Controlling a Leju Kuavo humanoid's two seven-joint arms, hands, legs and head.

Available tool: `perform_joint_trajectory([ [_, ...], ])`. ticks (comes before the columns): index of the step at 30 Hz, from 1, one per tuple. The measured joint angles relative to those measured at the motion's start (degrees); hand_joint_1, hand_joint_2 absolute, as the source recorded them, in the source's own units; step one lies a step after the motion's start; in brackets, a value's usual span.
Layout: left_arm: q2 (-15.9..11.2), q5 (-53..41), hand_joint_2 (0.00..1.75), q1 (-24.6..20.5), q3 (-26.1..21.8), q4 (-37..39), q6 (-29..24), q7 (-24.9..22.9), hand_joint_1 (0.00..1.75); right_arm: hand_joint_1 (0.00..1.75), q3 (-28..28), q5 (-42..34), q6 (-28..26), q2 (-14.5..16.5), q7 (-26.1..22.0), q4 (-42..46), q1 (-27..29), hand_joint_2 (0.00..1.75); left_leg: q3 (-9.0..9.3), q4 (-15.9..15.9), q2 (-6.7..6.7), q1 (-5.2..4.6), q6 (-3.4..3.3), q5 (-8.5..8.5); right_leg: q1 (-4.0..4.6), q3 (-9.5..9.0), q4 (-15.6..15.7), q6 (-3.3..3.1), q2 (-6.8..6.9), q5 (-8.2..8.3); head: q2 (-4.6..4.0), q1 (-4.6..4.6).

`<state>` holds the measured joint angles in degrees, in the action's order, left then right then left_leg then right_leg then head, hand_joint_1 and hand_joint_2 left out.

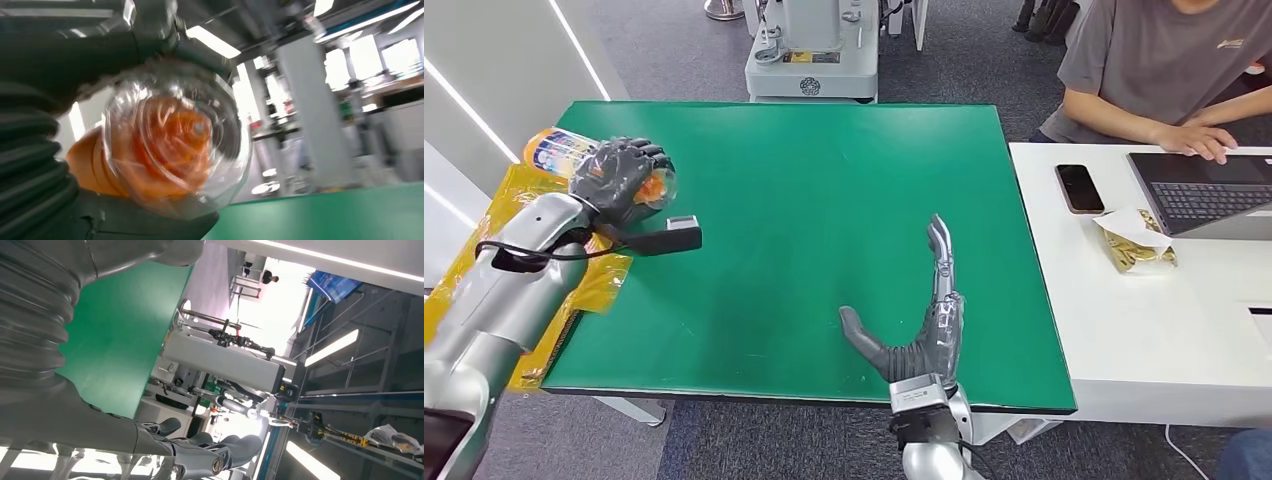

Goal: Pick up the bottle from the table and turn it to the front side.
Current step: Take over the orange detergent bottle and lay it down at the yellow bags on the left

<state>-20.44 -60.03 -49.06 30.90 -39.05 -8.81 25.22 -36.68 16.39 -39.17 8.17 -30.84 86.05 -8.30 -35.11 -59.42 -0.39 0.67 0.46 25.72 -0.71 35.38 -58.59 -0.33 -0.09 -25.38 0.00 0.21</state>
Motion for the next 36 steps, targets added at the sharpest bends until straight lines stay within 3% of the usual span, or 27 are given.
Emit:
perform_joint_trajectory([
  [9,0.14,-0.32,1.75,0.72,3.04,8.61,-0.01,0.60,1.75,0.00,-0.80,-0.34,0.00,-0.96,0.02,0.38,0.29,1.75,-0.02,0.02,0.02,0.00,0.00,0.00,0.00,0.01,0.00,0.00,0.03,-0.01,0.00,0.00],
  [18,0.11,-0.24,1.75,1.01,3.40,11.61,0.49,0.32,1.75,0.00,-1.28,-0.40,0.01,-1.42,0.16,0.53,0.42,1.75,-0.04,0.02,0.05,0.00,0.03,-0.02,0.00,0.00,-0.01,0.00,0.06,0.00,0.00,0.01],
  [30,-4.39,-2.20,1.75,2.24,3.42,15.25,0.64,-6.95,1.75,0.00,-2.19,-1.37,0.02,-1.55,1.05,-0.01,-0.07,1.75,-0.07,0.04,0.05,0.05,0.04,-0.03,0.03,0.05,-0.05,-0.07,0.05,-0.05,0.00,0.00],
  [36,-5.16,-4.90,1.75,2.49,3.42,16.70,1.12,-11.19,1.75,0.00,-2.89,-1.30,0.21,-1.51,1.58,-0.35,-0.49,1.75,-0.08,0.04,0.06,0.04,0.04,-0.03,0.03,0.04,-0.04,-0.07,0.06,-0.05,0.00,0.01],
])
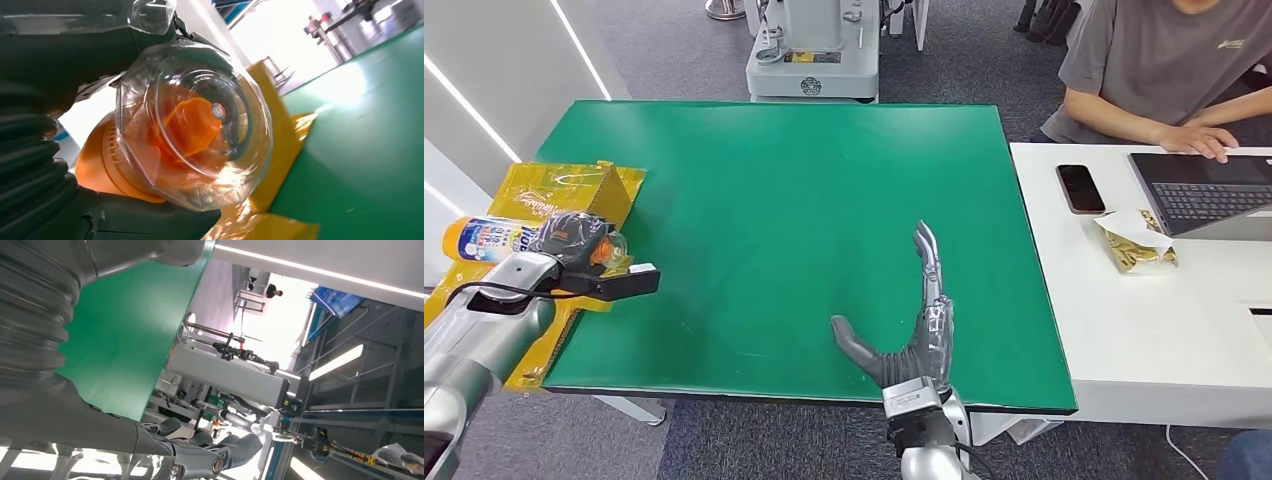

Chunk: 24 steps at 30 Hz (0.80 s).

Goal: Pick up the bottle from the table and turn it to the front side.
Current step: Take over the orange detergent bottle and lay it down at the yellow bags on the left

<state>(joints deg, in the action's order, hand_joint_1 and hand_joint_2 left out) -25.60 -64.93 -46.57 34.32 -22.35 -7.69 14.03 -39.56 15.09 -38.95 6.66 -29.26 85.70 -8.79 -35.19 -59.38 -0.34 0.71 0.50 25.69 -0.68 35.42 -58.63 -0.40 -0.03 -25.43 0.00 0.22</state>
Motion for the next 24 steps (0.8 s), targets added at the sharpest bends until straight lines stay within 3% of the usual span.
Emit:
perform_joint_trajectory([
  [7,0.01,-3.91,1.75,1.72,0.39,1.33,-2.49,-1.69,1.75,0.00,-0.12,0.35,0.90,0.14,0.44,0.10,-0.21,1.75,0.00,0.00,0.00,-0.01,0.00,0.00,0.00,0.01,0.02,0.00,0.00,0.00,0.00,-0.01],
  [24,3.89,-6.59,1.75,4.92,1.40,3.16,-5.95,-3.14,1.75,0.00,-0.09,2.10,2.10,0.14,1.90,1.26,-0.11,1.75,0.00,0.00,0.00,-0.01,0.00,0.00,0.00,0.01,0.02,0.00,0.00,0.00,0.00,0.00],
])
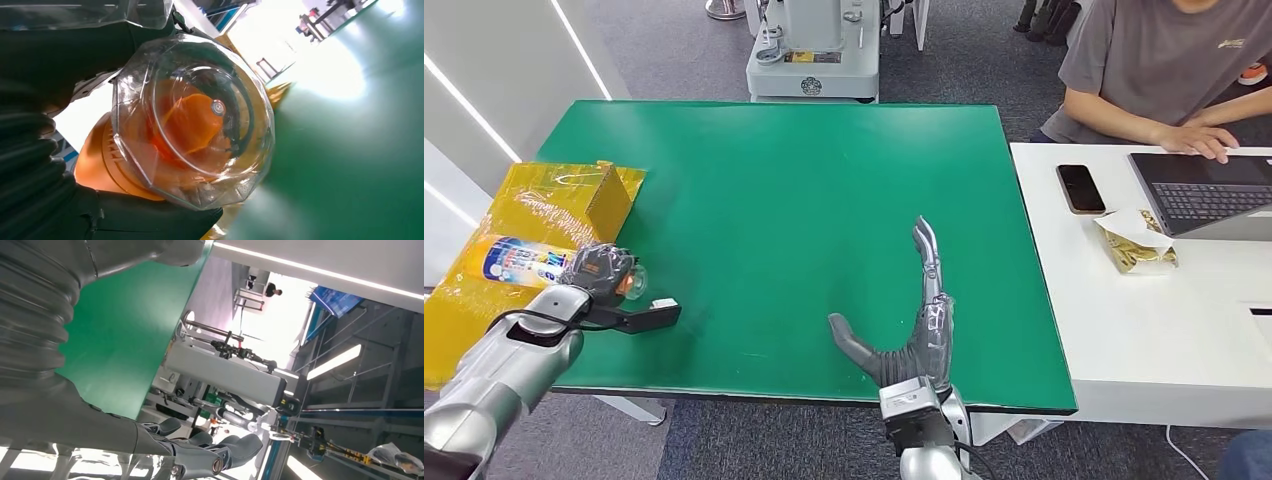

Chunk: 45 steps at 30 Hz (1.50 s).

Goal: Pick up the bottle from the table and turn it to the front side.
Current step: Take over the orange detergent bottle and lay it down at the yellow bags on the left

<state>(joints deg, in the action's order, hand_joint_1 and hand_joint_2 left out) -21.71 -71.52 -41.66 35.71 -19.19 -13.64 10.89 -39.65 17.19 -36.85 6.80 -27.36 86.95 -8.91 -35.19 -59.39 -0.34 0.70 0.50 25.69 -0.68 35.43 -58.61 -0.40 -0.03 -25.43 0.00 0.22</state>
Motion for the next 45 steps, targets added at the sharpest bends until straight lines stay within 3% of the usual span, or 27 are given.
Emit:
perform_joint_trajectory([
  [2,0.63,0.46,1.75,0.41,0.00,0.04,0.37,0.45,1.75,0.00,0.01,-0.03,0.90,0.00,0.21,0.05,0.00,1.75,0.00,0.00,-0.01,0.00,0.00,0.00,0.00,0.00,0.00,0.00,-0.01,0.00,0.00,0.00],
  [3,0.87,0.73,1.75,0.72,0.00,0.05,0.46,0.75,1.45,0.00,0.01,-0.04,1.39,0.00,0.27,0.07,0.01,1.75,0.00,0.00,-0.02,-0.01,0.00,0.01,0.00,0.00,0.00,0.00,-0.01,0.00,0.00,-0.01],
  [6,1.36,0.95,1.75,2.15,-0.02,0.07,-0.54,0.69,0.14,0.00,0.03,-0.05,2.59,0.01,0.34,0.10,0.00,1.75,0.00,0.00,0.00,-0.01,0.01,0.01,0.00,-0.01,0.00,0.00,0.00,-0.01,0.00,-0.01],
  [7,1.48,0.90,1.75,2.62,-0.05,0.07,-1.33,0.16,0.00,0.00,0.05,-0.05,2.86,0.02,0.33,0.10,-0.01,1.75,0.01,0.00,0.01,-0.01,0.02,0.02,0.00,-0.01,0.00,0.01,0.02,-0.01,0.00,0.00],
  [17,2.62,-0.88,1.75,3.66,-2.44,0.07,-5.30,-5.87,0.00,0.00,0.17,0.55,2.30,0.83,-0.66,-0.20,-0.12,1.75,0.06,0.02,0.01,0.00,0.05,0.00,0.00,-0.05,-0.06,-0.01,0.03,-0.01,0.00,-0.01],
  [23,2.17,-2.03,1.75,4.20,-5.10,0.05,-7.40,-6.65,0.00,0.00,0.17,-1.28,2.43,1.47,-0.97,-1.21,-0.68,1.75,0.06,0.02,0.01,0.01,0.06,-0.01,0.00,-0.03,-0.09,-0.02,0.02,0.00,0.00,-0.01],
  [28,1.90,-3.54,1.75,6.17,-8.78,-0.56,-19.24,-4.91,0.00,0.00,0.17,-2.28,1.50,1.49,-1.63,-1.70,-0.83,1.75,0.03,0.02,0.02,0.01,0.07,-0.01,0.00,0.01,-0.08,-0.04,0.03,-0.03,0.00,0.01],
  [30,1.91,-3.68,1.75,6.52,-10.37,-0.88,-21.71,-4.54,0.00,0.00,0.17,-2.28,1.31,1.49,-1.70,-1.83,-0.90,1.75,0.02,0.02,0.02,0.00,0.07,0.00,0.00,0.01,-0.07,-0.04,0.03,-0.03,0.00,0.00],
  [41,1.91,-3.74,1.75,7.54,-13.95,-2.39,-23.84,-3.69,0.00,0.00,0.17,-2.37,1.24,1.49,-1.78,-2.08,-1.04,1.75,0.03,0.01,0.02,0.00,0.07,-0.01,0.00,0.01,-0.06,-0.05,0.04,-0.03,0.00,-0.01],
  [43,2.05,-3.58,1.75,9.16,-16.17,-5.94,-25.26,-1.82,0.00,0.00,0.15,-2.46,1.15,1.49,-1.85,-2.20,-1.03,1.75,0.04,0.01,0.00,0.00,0.07,0.00,0.00,0.03,-0.06,-0.05,0.01,-0.03,0.00,-0.01],
  [45,2.98,-3.29,1.75,11.32,-20.91,-11.66,-25.91,3.45,0.00,0.00,0.13,-2.77,0.97,1.49,-1.91,-2.35,-1.03,1.75,0.02,0.00,-0.01,-0.01,0.07,0.00,0.00,0.07,-0.05,-0.05,0.00,-0.03,0.00,-0.01],
])
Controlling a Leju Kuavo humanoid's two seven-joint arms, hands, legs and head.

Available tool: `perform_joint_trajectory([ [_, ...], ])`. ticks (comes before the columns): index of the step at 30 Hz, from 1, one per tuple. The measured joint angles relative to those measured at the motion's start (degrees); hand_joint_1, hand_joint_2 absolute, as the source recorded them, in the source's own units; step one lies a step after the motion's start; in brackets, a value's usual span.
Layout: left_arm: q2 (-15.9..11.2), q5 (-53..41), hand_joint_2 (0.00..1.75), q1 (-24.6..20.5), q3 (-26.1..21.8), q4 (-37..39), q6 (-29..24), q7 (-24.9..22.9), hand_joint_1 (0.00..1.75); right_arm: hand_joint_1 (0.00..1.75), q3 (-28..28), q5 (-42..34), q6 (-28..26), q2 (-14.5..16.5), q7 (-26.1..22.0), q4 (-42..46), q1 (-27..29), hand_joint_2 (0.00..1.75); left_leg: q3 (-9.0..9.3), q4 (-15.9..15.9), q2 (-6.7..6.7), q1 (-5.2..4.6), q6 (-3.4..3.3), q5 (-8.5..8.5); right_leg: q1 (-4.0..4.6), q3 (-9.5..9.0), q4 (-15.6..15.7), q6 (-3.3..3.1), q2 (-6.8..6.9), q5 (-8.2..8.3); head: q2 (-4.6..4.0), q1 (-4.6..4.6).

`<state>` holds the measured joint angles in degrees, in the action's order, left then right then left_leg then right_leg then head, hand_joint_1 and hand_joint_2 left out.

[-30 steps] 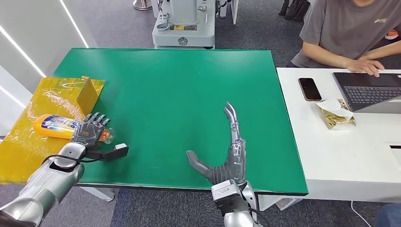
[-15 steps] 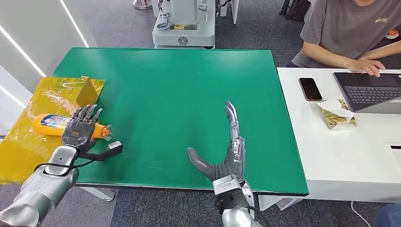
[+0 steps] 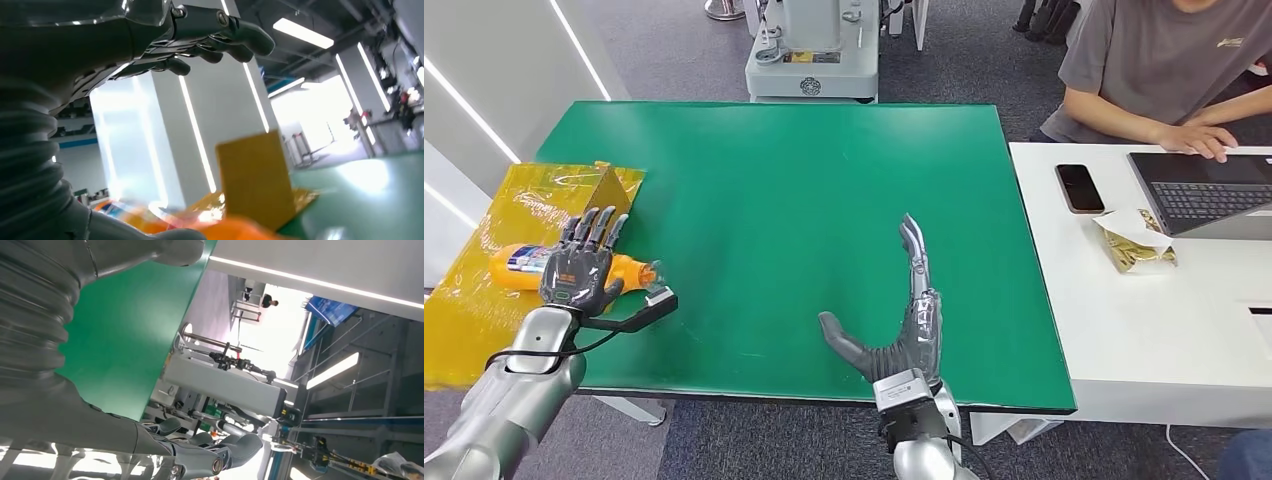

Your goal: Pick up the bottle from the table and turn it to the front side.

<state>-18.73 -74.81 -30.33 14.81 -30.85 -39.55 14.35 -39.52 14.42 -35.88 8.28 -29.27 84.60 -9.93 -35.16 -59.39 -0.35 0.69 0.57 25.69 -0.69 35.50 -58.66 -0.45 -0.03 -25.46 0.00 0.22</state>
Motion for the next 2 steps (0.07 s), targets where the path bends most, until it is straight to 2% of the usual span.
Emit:
perform_joint_trajectory([
  [1,1.02,0.44,1.75,0.90,-3.53,-3.06,-0.10,4.61,0.00,0.00,-0.03,-0.24,-0.14,0.00,-0.07,-0.10,-0.01,1.75,-0.02,0.00,0.01,0.00,0.00,0.00,0.00,0.01,0.01,0.00,0.01,0.00,0.00,0.01],
  [2,1.56,0.64,1.75,1.34,-5.37,-4.62,-0.15,7.07,0.00,0.00,-0.04,-0.39,-0.23,0.00,-0.10,-0.14,-0.02,1.75,-0.03,-0.01,0.01,-0.01,0.00,0.00,0.00,0.01,0.01,0.00,0.01,0.00,0.00,0.01],
])
